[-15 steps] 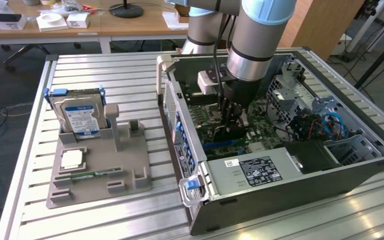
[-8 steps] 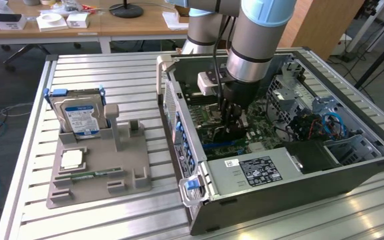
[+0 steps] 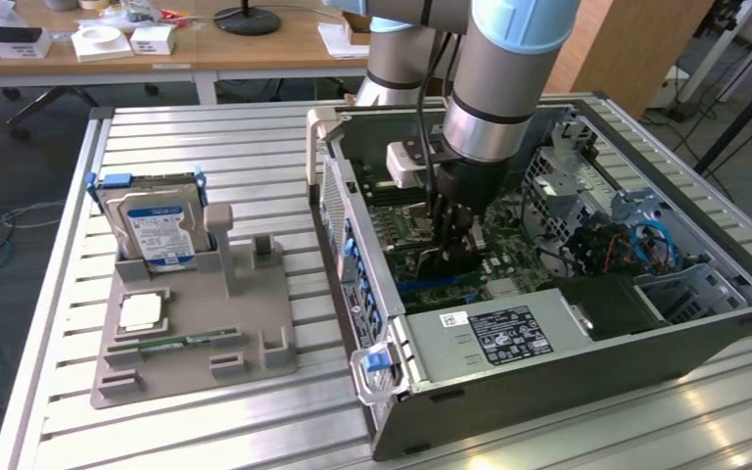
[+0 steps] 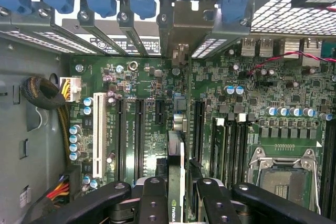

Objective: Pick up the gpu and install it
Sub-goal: 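Insert the gpu into the slot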

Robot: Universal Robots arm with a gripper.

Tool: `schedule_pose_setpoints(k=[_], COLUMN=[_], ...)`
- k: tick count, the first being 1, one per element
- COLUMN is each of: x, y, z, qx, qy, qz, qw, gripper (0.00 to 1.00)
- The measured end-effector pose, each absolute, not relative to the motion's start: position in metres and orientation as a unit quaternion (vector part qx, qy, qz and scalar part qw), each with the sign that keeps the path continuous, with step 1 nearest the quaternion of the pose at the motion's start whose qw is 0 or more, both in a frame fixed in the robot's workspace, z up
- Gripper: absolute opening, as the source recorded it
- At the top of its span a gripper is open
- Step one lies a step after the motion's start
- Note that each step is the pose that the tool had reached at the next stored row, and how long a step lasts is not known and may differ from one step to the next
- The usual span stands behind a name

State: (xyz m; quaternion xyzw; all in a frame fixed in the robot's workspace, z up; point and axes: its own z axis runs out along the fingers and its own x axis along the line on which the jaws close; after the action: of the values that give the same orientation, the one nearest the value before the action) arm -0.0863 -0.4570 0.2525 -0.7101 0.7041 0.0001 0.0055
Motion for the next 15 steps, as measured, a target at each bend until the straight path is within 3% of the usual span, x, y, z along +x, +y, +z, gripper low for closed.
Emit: schedule_pose_setpoints(k=[15], x=[-0.0863], y=[-0.4572], z=[0.2545], qx=[-0.707], qy=[0.707], qz=[0.0], qw=[0.005], gripper=[0.26])
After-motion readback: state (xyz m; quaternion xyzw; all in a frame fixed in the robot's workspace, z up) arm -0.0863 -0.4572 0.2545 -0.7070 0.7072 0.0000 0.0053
